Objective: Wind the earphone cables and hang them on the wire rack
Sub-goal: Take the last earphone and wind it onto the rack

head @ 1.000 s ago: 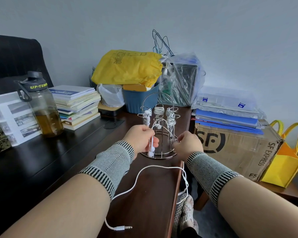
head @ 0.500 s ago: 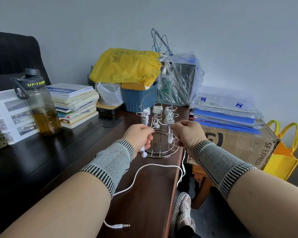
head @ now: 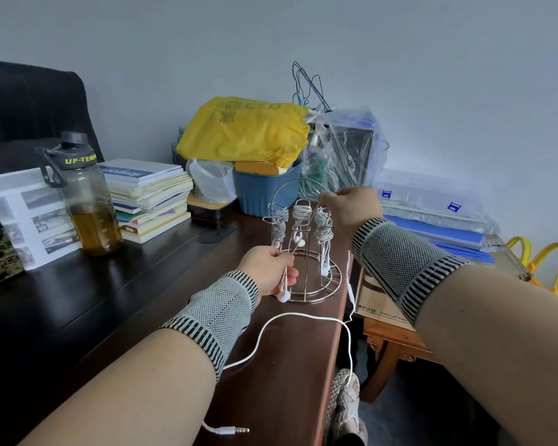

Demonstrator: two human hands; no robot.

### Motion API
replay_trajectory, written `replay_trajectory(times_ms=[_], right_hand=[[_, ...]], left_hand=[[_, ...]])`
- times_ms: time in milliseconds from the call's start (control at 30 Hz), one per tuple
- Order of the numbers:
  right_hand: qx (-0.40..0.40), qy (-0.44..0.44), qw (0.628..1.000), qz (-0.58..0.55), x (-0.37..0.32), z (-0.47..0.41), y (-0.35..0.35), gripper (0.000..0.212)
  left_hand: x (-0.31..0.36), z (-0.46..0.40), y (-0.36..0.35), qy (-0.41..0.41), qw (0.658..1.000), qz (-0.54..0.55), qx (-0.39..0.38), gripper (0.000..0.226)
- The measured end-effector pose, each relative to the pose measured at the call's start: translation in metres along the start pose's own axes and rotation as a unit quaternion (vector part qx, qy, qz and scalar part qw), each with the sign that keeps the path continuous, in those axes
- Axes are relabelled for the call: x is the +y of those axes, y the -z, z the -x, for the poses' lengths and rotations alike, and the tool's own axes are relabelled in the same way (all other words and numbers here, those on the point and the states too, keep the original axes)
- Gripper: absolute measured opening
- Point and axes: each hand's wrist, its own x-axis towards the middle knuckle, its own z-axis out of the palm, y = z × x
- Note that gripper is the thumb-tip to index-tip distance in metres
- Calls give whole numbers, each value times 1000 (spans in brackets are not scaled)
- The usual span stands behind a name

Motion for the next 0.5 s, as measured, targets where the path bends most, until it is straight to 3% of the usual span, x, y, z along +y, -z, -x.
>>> replay_trajectory(times_ms=[267, 400, 500], right_hand=[[-9, 34, 998, 57, -14, -8, -1, 25], [11, 57, 998, -27, -26, 4, 2, 27], [-27, 44, 990, -130, -27, 26, 5, 22]], left_hand=[[-5, -2, 3, -32, 997, -73, -2, 11], [-8, -3, 2, -57, 991, -123, -10, 14], [-8, -1, 0, -50, 989, -137, -24, 20]])
